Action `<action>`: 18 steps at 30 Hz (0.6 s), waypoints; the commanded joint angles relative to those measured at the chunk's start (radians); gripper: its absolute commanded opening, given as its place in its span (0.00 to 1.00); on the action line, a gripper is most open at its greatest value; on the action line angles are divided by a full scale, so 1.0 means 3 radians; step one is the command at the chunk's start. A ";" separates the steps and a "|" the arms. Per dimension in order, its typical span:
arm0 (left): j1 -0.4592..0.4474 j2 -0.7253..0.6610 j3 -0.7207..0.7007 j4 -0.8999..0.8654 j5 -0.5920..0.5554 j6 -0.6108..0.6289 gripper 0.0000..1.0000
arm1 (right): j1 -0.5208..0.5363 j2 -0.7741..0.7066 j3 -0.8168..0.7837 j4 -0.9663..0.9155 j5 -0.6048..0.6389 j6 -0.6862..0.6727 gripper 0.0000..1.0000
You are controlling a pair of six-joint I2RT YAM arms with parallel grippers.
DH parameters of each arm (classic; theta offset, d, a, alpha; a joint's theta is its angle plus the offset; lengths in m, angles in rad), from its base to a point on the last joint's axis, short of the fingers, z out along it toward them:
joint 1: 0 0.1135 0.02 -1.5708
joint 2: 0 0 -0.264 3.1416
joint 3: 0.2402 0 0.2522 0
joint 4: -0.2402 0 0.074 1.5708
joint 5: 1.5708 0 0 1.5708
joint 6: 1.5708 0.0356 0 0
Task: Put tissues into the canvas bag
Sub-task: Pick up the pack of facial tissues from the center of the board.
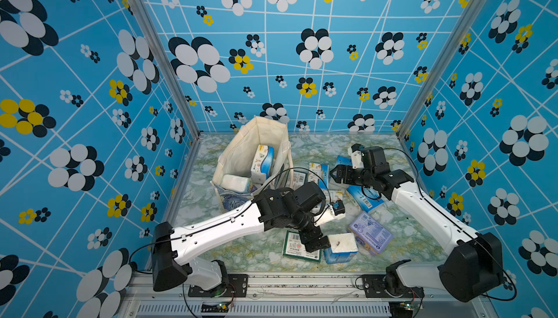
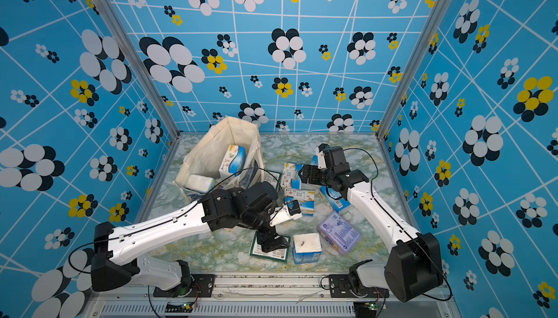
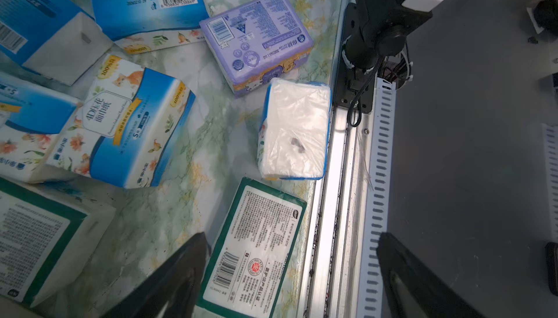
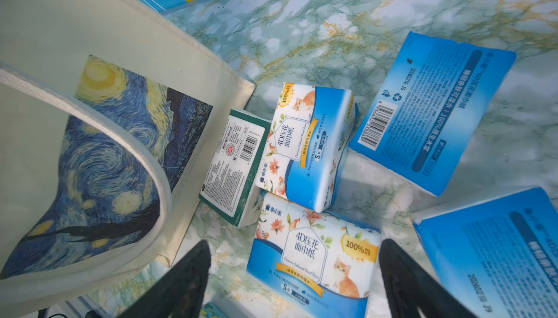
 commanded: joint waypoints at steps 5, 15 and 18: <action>-0.0132 0.0380 0.0178 0.0155 0.0163 0.0066 0.99 | -0.0018 0.0023 0.0023 0.0062 -0.0093 0.0033 0.89; -0.0358 0.0991 0.0561 -0.0032 -0.0028 0.0144 0.99 | -0.0032 -0.0020 0.0029 -0.0002 -0.0063 -0.0045 0.89; -0.0358 0.1101 0.0624 -0.0062 -0.0117 0.0139 0.99 | -0.0038 -0.0033 0.0018 0.0013 -0.0066 -0.0055 0.89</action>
